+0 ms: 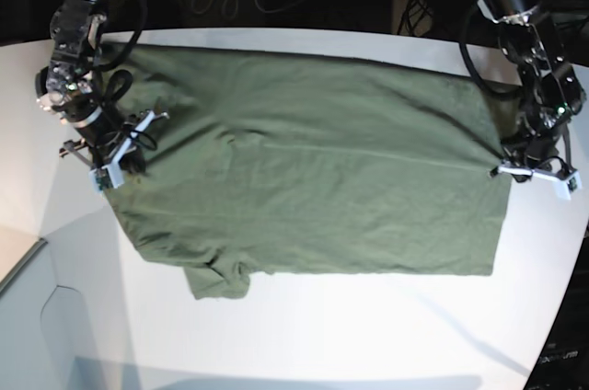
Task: Layout the t-shirt on the table in an organized manner, then fold the t-shirt properly
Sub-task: 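Pull the shirt edge with both grippers, straightening the shirt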
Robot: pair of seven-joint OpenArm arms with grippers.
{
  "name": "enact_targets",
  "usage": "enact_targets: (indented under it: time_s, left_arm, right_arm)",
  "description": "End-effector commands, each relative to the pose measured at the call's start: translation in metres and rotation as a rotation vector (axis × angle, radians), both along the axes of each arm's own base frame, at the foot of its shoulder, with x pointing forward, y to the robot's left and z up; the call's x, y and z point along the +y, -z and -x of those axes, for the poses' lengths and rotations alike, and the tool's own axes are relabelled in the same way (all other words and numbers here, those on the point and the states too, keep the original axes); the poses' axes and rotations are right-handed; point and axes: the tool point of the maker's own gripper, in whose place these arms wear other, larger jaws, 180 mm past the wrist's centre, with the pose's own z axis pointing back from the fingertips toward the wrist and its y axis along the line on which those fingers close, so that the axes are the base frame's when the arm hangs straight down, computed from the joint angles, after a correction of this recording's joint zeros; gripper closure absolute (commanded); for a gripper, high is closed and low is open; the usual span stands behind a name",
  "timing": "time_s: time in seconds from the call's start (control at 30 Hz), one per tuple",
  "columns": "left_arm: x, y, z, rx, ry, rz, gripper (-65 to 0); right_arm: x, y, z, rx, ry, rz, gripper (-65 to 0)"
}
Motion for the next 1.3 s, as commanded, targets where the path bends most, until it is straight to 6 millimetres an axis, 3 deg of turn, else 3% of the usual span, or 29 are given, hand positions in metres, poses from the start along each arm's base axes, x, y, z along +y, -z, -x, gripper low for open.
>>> enact_targets:
  time_s: [0.0,0.23,0.53,0.8,0.97,1.1,1.27]
  left_arm:
    - [0.007,-0.017,-0.011,-0.053,-0.002,-0.028,-0.1]
    - [0.008,-0.017,-0.011,-0.051,-0.002,-0.028,-0.1]
    - [0.013,-0.025,-0.014,-0.113,-0.019,-0.062,-0.1]
    - [0.011,0.0,-0.008,-0.056,-0.028,-0.023,-0.4]
    - [0.011,0.004,-0.007,-0.048,-0.031,-0.015,-2.3]
    - [0.011,-0.004,-0.015,-0.07,-0.03,-0.016,-15.0]
    - [0.011,-0.027,-0.02,-0.135,-0.027,-0.033,-30.5]
  right_arm:
    - [0.001,-0.022,-0.014,-0.077,-0.014,-0.01,0.0]
    - [0.001,-0.039,-0.034,-0.13,-0.014,-0.009,0.0]
    - [0.004,-0.038,-0.033,-0.127,-0.02,-0.01,0.0]
    - [0.002,-0.02,-0.028,-0.075,-0.016,-0.024,-0.9]
    - [0.001,-0.019,-0.025,-0.072,-0.012,-0.022,-22.0]
    - [-0.002,-0.027,-0.028,-0.097,-0.006,-0.016,-36.9]
    - [-0.023,-0.049,-0.024,-0.162,0.087,-0.012,-41.6]
